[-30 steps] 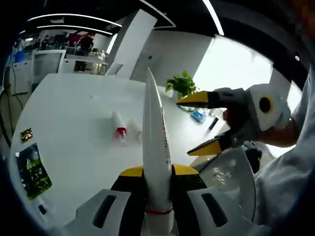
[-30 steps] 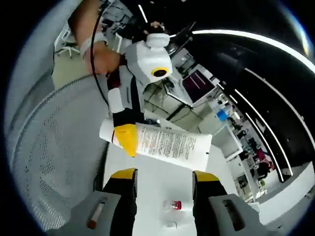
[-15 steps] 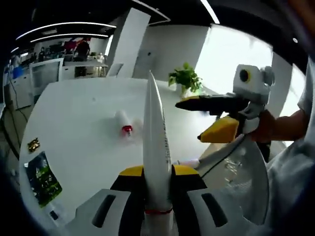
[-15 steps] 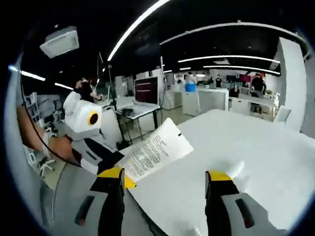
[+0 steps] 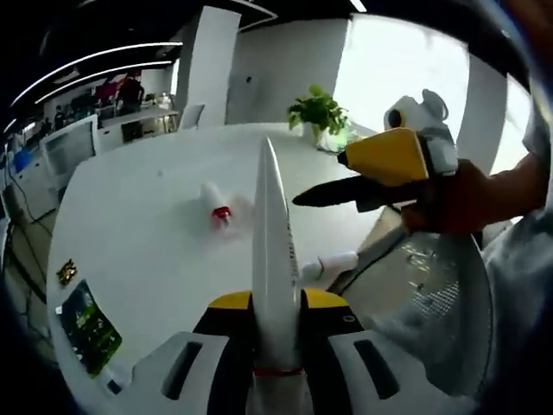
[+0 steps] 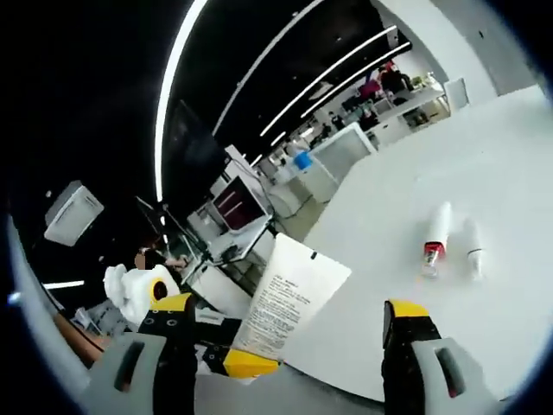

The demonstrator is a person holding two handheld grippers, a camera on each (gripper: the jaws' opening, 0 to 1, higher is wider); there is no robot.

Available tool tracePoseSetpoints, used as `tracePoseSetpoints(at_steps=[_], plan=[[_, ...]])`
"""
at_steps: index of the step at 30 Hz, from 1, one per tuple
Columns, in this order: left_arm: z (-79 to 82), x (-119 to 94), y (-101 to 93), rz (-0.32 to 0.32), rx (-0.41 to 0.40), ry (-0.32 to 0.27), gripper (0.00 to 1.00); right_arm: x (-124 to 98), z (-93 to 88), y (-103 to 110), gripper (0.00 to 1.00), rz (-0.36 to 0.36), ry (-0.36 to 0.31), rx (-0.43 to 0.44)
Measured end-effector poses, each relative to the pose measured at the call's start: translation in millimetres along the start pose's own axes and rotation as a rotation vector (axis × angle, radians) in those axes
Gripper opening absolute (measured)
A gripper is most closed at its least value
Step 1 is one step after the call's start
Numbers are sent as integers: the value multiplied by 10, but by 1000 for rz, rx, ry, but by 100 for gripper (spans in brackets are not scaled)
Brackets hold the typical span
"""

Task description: Arrange the skincare products in the storage area until every visible bottle or jar stands upright without overlapping.

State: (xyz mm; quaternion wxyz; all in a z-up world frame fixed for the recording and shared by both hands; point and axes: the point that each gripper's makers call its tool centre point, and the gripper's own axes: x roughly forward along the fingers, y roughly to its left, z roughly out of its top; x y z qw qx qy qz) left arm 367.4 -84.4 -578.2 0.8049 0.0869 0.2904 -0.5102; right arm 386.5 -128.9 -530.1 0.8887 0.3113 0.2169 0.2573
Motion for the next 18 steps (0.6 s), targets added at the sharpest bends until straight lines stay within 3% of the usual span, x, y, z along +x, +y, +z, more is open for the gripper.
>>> tracePoseSetpoints(at_steps=[1, 5, 10, 12, 18], plan=[[1, -5, 5, 3, 6, 0, 17, 13, -19, 29, 83, 27, 5, 42], [24, -8, -3, 3, 17, -15, 18, 50, -62, 23, 78, 47, 16, 77], [-10, -1, -136, -29, 90, -1, 18, 98, -141, 161, 77, 81, 51, 34], [11, -18, -147, -33, 94, -14, 18, 95, -163, 151, 79, 79, 63, 34], [85, -25, -210, -41, 162, -50, 18, 43, -109, 44, 70, 65, 42, 114]])
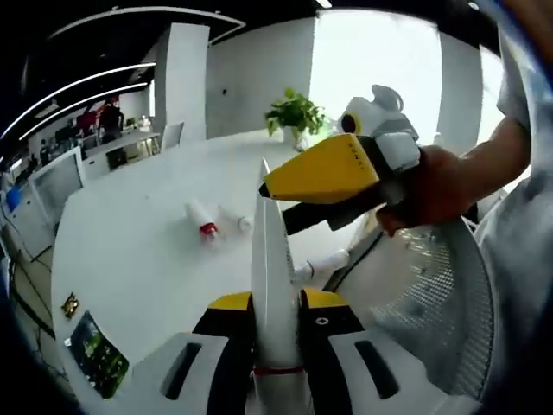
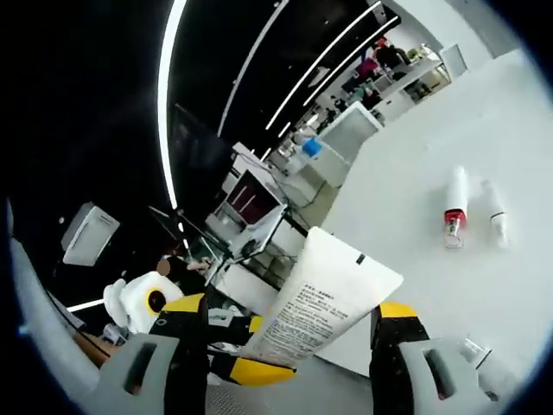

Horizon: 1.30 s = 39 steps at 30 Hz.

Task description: Arrange the skincare products in the storage area until every visible bottle or jar stands upright without overlapping.

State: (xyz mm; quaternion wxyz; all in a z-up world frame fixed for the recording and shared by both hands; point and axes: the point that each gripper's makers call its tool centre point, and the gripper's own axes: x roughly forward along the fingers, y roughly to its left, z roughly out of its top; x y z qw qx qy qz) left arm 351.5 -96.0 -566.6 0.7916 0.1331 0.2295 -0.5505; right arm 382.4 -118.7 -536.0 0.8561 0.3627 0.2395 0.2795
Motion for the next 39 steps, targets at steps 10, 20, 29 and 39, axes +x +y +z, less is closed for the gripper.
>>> tracePoseSetpoints(at_steps=[10, 20, 29, 39], plan=[[107, -9, -59, -22, 71, -61, 18, 88, 36, -83, 52, -31, -104, 228], [109, 2, -118, -43, 108, -66, 18, 82, -57, -123, 44, -15, -60, 235], [122, 16, -115, -32, 128, -77, 19, 44, 6, 140, 36, 86, -66, 97], [112, 1, -125, -25, 134, -67, 18, 91, -35, 234, 37, 125, -46, 75]])
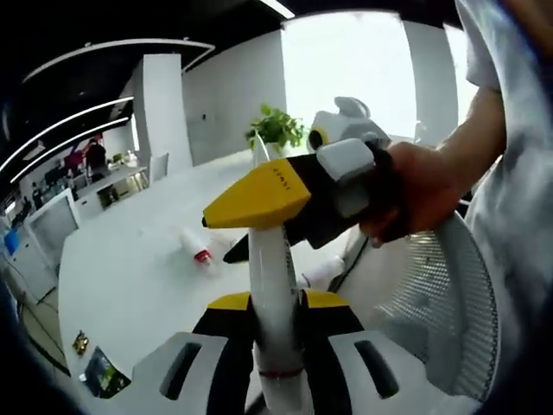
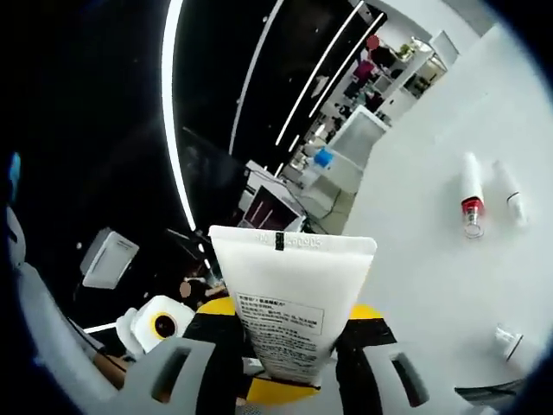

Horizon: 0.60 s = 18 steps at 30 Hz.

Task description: Arrange the skincare products in the storage area until every visible bottle or jar stands upright without overlapping.

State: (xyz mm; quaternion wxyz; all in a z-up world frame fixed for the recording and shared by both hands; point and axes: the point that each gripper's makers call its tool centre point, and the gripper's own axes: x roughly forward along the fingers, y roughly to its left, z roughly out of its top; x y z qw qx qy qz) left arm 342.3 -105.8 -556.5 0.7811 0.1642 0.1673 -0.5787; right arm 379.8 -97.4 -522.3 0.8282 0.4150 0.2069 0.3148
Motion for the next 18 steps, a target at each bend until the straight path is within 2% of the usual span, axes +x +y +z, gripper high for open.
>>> tracePoseSetpoints(at_steps=[2, 6, 7, 8, 9, 10, 11, 13, 18], plan=[[-30, 4, -16, -5, -3, 14, 18, 11, -36, -24, 37, -4, 13, 11], [-27, 10, -40, -17, -2, 15, 18, 34, -111, -47, 39, -35, 51, -41], [-17, 15, -54, -25, 0, 9, 18, 55, -187, -53, 40, -37, 95, -82], [-4, 17, -87, -38, 13, 2, 18, 68, -261, -29, 39, -31, 134, -78], [-8, 15, -85, -36, 8, 3, 18, 88, -232, 6, 38, -25, 114, -90], [-6, 10, -75, -34, -16, -6, 18, 80, -212, 1, 38, -27, 105, -145], [-6, 3, -60, -33, -16, -7, 18, 71, -228, 40, 36, -14, 116, -164], [-2, 16, -51, -38, -47, -8, 19, 63, -206, 66, 34, -7, 110, -168], [12, 24, -64, -37, -48, -15, 20, 51, -204, 53, 31, -10, 114, -195]])
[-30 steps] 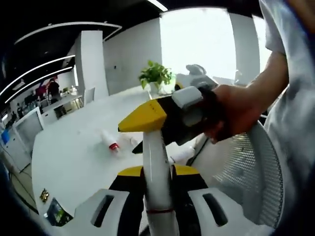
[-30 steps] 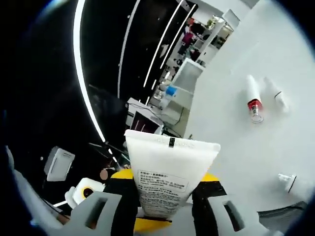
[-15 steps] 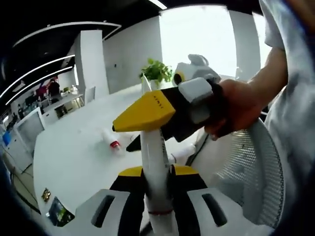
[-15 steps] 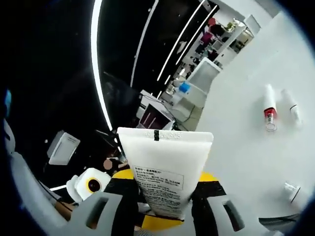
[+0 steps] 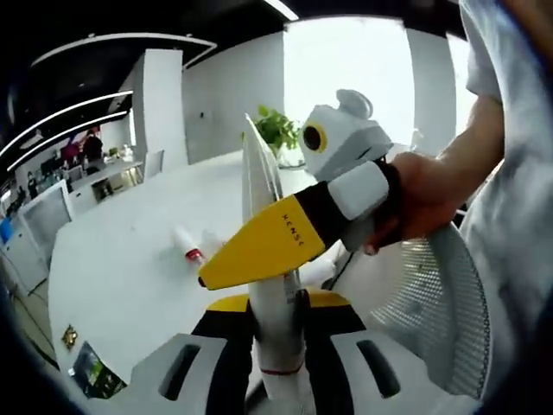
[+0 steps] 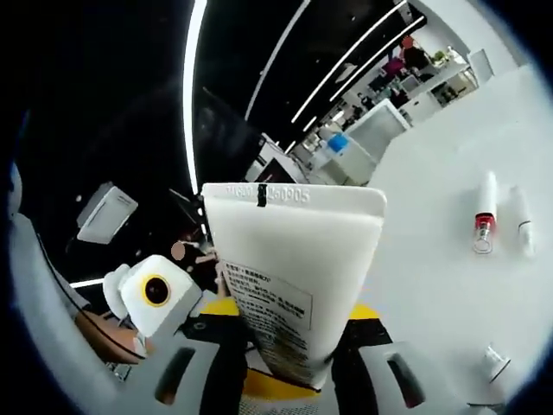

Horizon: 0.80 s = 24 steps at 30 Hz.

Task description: Arrange the skincare products in the storage area until every visible bottle or jar stands upright without overlapping.

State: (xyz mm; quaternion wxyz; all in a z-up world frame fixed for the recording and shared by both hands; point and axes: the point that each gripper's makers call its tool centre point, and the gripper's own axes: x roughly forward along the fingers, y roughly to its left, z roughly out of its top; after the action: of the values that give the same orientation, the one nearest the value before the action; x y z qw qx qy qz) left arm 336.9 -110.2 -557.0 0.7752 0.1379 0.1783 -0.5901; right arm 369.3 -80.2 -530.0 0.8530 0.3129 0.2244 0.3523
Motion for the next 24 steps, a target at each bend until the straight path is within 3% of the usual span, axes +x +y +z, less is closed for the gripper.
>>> tracePoseSetpoints(at_steps=[16, 19, 24], plan=[[79, -4, 32, 21, 60, -39, 22, -6, 71, 29, 27, -13, 11, -87], [119, -31, 91, 71, 113, -53, 21, 19, 109, 31, 30, -23, 20, -72], [96, -56, 201, 132, 126, -37, 20, 125, 128, -12, 33, -51, 70, -20]])
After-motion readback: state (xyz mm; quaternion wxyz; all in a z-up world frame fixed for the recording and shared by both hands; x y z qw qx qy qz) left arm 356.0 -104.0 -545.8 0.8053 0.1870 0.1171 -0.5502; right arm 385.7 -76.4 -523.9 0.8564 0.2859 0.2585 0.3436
